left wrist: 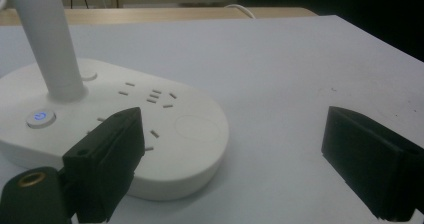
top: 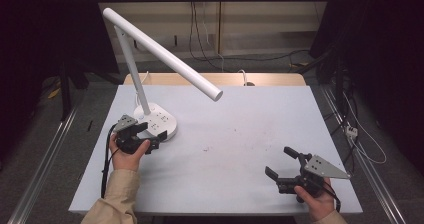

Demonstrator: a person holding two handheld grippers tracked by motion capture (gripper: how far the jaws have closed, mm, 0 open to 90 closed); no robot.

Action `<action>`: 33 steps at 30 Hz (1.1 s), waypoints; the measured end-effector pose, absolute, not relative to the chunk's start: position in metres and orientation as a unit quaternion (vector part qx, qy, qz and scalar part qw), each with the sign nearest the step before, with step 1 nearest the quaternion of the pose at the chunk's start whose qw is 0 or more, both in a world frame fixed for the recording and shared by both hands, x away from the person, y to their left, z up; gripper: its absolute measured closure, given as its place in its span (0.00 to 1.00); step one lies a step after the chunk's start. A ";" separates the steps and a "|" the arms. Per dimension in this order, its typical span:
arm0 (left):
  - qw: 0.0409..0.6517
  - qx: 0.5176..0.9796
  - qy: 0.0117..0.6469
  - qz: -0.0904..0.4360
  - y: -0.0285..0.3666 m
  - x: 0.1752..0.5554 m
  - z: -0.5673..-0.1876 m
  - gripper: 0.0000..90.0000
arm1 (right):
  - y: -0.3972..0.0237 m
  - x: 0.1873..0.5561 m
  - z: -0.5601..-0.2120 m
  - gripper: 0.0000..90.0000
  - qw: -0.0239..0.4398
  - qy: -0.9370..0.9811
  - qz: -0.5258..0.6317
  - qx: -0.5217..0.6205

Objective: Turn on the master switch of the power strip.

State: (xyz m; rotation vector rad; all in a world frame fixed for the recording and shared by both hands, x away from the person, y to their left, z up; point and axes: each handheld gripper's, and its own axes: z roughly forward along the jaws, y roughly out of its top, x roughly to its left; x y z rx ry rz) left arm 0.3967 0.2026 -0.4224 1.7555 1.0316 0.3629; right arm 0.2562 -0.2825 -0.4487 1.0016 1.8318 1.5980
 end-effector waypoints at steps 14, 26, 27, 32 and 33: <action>0.514 0.732 0.422 0.147 0.203 0.387 -0.426 0.10 | -0.282 0.256 -0.449 0.04 0.253 0.674 0.588 0.368; 0.518 0.733 0.416 0.144 0.203 0.378 -0.428 0.10 | -0.282 0.256 -0.449 0.04 0.253 0.675 0.587 0.367; 0.519 0.733 0.416 0.143 0.203 0.377 -0.428 0.10 | -0.282 0.256 -0.449 0.04 0.253 0.676 0.587 0.367; 0.520 0.733 0.415 0.142 0.203 0.372 -0.428 0.10 | -0.281 0.256 -0.449 0.04 0.252 0.675 0.587 0.367; 0.520 0.734 0.414 0.142 0.204 0.372 -0.428 0.10 | -0.281 0.256 -0.449 0.04 0.252 0.675 0.588 0.367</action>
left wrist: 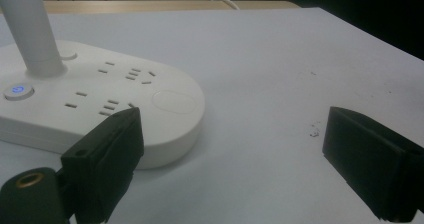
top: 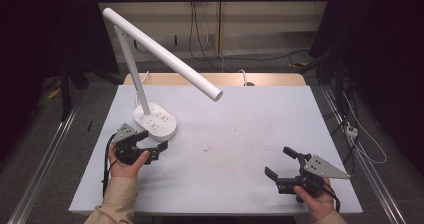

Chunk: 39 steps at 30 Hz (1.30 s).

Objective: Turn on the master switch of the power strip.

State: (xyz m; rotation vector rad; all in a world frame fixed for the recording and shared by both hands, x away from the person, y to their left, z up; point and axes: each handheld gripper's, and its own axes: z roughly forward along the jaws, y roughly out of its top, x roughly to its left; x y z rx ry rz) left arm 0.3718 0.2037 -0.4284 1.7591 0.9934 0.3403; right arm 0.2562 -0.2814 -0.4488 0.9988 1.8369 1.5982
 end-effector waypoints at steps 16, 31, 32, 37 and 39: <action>0.521 0.737 0.408 0.137 0.206 0.360 -0.431 0.10 | -0.281 0.256 -0.448 0.04 0.253 0.675 0.588 0.366; 0.521 0.738 0.406 0.137 0.211 0.351 -0.434 0.10 | -0.281 0.255 -0.448 0.04 0.253 0.676 0.588 0.366; 0.521 0.738 0.406 0.137 0.211 0.351 -0.435 0.10 | -0.281 0.255 -0.448 0.04 0.253 0.676 0.588 0.365; 0.518 0.739 0.407 0.139 0.215 0.348 -0.437 0.10 | -0.281 0.255 -0.448 0.04 0.253 0.676 0.588 0.366; 0.520 0.738 0.408 0.138 0.217 0.347 -0.437 0.10 | -0.281 0.255 -0.448 0.04 0.253 0.676 0.588 0.365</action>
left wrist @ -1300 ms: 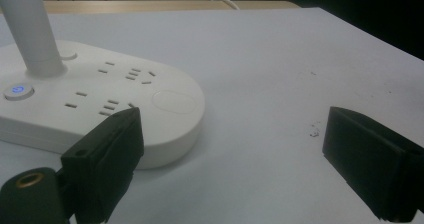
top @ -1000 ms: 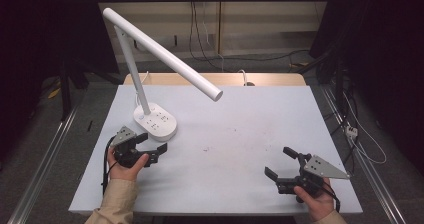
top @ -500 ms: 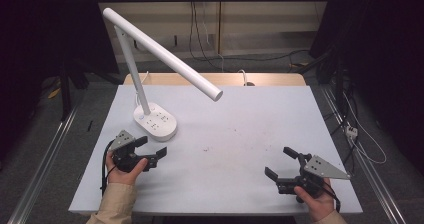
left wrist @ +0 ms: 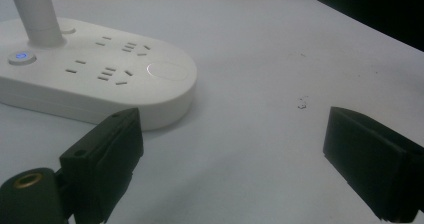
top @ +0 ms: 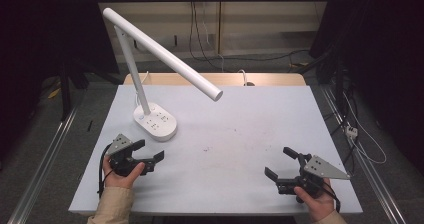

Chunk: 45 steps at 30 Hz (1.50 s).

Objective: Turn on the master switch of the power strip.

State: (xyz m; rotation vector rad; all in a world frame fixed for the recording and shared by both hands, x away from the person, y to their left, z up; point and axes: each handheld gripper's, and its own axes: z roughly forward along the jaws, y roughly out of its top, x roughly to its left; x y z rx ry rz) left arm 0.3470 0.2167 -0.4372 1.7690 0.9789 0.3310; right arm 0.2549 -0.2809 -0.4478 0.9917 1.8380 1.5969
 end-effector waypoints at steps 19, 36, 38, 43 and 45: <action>0.518 0.737 0.408 0.146 0.225 0.339 -0.441 0.10 | -0.280 0.255 -0.449 0.04 0.253 0.678 0.586 0.365; 0.522 0.731 0.410 0.155 0.232 0.330 -0.443 0.10 | -0.277 0.255 -0.449 0.04 0.249 0.683 0.584 0.362; 0.523 0.731 0.409 0.157 0.234 0.329 -0.443 0.09 | -0.277 0.255 -0.449 0.04 0.248 0.683 0.584 0.363; 0.524 0.730 0.411 0.155 0.234 0.329 -0.443 0.09 | -0.277 0.256 -0.449 0.04 0.246 0.686 0.581 0.363; 0.524 0.730 0.411 0.157 0.234 0.329 -0.443 0.09 | -0.276 0.257 -0.449 0.04 0.245 0.687 0.579 0.364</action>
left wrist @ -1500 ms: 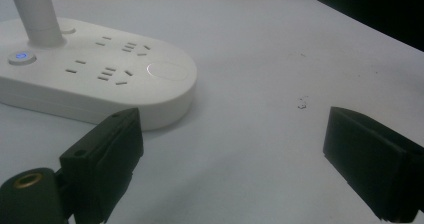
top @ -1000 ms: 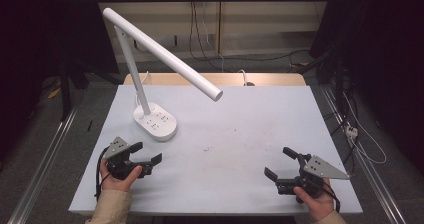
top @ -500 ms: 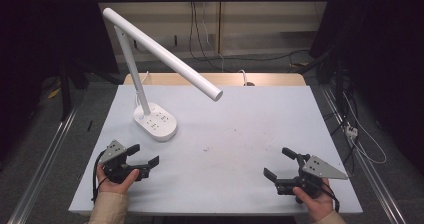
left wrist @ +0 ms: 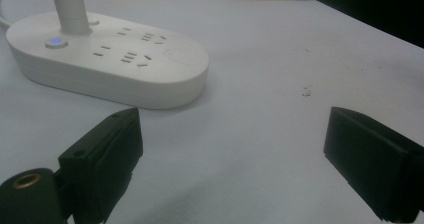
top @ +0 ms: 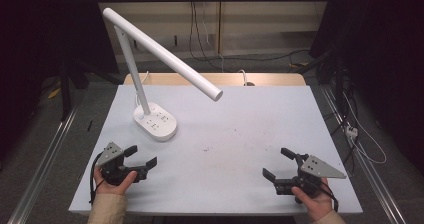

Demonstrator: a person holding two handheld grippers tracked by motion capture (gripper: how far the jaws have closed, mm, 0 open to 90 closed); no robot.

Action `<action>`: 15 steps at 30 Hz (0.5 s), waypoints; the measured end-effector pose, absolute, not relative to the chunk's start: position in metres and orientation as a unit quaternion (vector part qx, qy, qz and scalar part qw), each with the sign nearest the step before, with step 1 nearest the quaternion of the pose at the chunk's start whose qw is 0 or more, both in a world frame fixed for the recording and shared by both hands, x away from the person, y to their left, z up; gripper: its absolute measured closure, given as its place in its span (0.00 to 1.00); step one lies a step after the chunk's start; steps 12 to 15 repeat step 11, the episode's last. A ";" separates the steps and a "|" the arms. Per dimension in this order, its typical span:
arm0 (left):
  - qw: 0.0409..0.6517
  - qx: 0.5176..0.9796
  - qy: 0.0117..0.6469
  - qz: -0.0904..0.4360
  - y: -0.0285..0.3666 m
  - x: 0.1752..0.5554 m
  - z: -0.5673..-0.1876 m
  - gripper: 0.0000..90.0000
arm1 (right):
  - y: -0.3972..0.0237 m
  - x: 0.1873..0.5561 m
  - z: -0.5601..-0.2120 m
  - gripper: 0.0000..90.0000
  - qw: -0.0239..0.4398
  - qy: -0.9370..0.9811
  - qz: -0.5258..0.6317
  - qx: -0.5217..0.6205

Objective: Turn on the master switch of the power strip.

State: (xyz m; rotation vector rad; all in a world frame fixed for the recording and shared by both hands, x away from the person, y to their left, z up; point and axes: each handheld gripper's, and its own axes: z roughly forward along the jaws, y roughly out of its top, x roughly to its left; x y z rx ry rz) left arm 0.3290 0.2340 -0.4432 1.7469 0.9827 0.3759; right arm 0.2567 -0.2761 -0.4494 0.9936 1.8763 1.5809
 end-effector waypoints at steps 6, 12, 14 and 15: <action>0.525 0.730 0.408 0.159 0.234 0.329 -0.443 0.09 | -0.275 0.258 -0.450 0.04 0.245 0.689 0.575 0.366; 0.530 0.726 0.410 0.157 0.235 0.328 -0.442 0.09 | -0.274 0.260 -0.449 0.04 0.242 0.692 0.570 0.370; 0.530 0.726 0.410 0.157 0.235 0.328 -0.442 0.09 | -0.274 0.260 -0.449 0.04 0.242 0.692 0.570 0.370; 0.530 0.726 0.410 0.157 0.235 0.328 -0.442 0.09 | -0.274 0.260 -0.449 0.04 0.242 0.692 0.570 0.370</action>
